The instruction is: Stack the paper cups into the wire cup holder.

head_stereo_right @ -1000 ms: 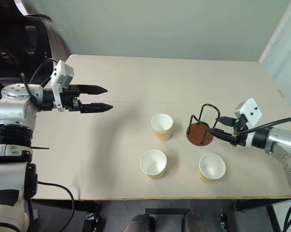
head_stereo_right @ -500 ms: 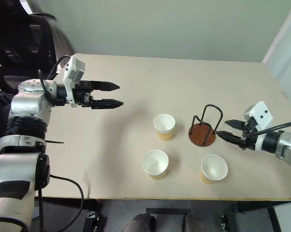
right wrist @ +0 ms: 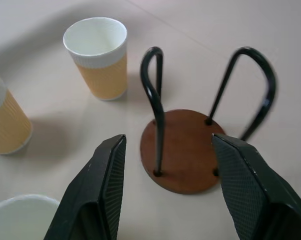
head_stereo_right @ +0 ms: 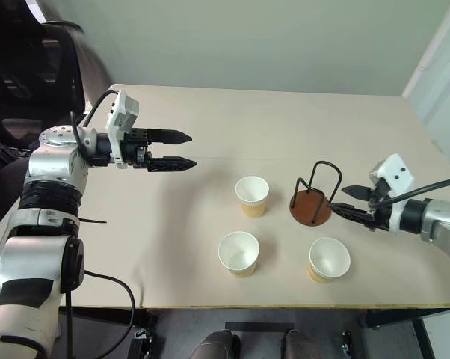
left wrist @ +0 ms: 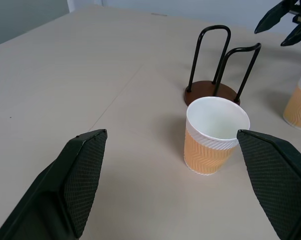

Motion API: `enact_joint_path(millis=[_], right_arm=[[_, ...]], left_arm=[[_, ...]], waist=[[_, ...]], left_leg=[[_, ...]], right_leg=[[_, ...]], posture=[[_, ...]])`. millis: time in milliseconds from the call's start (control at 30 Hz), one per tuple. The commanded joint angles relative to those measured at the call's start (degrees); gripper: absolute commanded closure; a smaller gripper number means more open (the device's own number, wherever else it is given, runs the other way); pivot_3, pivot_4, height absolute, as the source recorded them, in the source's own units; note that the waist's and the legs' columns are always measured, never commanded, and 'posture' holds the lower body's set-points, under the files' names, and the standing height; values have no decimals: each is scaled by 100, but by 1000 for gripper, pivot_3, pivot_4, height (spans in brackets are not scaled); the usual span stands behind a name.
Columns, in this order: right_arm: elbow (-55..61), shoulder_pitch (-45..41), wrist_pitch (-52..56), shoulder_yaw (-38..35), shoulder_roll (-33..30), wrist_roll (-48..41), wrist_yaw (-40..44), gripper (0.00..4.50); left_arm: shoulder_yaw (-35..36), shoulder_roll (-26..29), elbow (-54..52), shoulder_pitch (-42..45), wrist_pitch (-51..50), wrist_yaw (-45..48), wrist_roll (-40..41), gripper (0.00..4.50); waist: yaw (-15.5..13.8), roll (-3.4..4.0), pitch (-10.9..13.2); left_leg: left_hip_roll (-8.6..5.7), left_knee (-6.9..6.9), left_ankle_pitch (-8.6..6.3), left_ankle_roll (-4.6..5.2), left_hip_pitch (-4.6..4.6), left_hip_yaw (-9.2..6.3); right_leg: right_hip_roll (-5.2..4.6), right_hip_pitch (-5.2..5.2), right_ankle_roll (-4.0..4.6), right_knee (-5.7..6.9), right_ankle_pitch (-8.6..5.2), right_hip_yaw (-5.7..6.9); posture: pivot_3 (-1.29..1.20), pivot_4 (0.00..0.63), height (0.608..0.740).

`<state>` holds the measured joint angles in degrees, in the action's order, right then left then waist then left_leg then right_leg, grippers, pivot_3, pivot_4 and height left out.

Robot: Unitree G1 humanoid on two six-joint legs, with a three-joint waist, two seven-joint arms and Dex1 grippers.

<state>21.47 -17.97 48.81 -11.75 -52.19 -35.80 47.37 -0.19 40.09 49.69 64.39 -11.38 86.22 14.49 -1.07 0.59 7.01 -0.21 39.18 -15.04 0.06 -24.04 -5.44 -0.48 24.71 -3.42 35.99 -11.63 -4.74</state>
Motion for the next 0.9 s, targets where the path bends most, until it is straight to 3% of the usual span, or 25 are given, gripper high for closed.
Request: enact_joint_path(millis=[33, 567, 667, 867, 900], right_arm=[[17, -148, 28, 123, 21, 37, -80, 1789], [-354, -521, -101, 701, 352, 602, -372, 1789], [-417, -543, -88, 703, 332, 662, -368, 2413], [-553, -617, -53, 736, 241, 740, -254, 4460], [-594, -630, -40, 754, 203, 764, -235, 4460]], left_arm=[[166, 75, -150, 83, 69, 16, 50, 46], [230, 118, -220, 8, 118, -66, 43, 46], [228, 115, -214, 12, 130, -77, 38, 0], [221, 99, -159, 57, 176, -93, 24, 0], [219, 97, -153, 62, 181, -94, 22, 0]], waist=[[1, 0, 0], [-16, 0, 0], [-16, 0, 0], [-13, 0, 0], [-15, 0, 0]], left_leg=[[0, 0, 0, 0, 0, 0], [0, 0, 2, 1, -1, 1], [0, 0, 2, 1, -1, 1], [0, 0, 2, 1, -1, 1], [0, 0, 2, 1, -1, 2]], right_leg=[[0, 0, 0, 0, 0, 0], [-2, 1, -1, 0, 0, 0], [-3, 1, -1, -1, 0, 0], [-2, 2, -1, 0, 0, 0], [-2, 1, -1, 0, 0, 0]], posture=[[0, 150, 740], [0, 150, 740], [0, 150, 740], [0, 150, 740], [0, 150, 740]])
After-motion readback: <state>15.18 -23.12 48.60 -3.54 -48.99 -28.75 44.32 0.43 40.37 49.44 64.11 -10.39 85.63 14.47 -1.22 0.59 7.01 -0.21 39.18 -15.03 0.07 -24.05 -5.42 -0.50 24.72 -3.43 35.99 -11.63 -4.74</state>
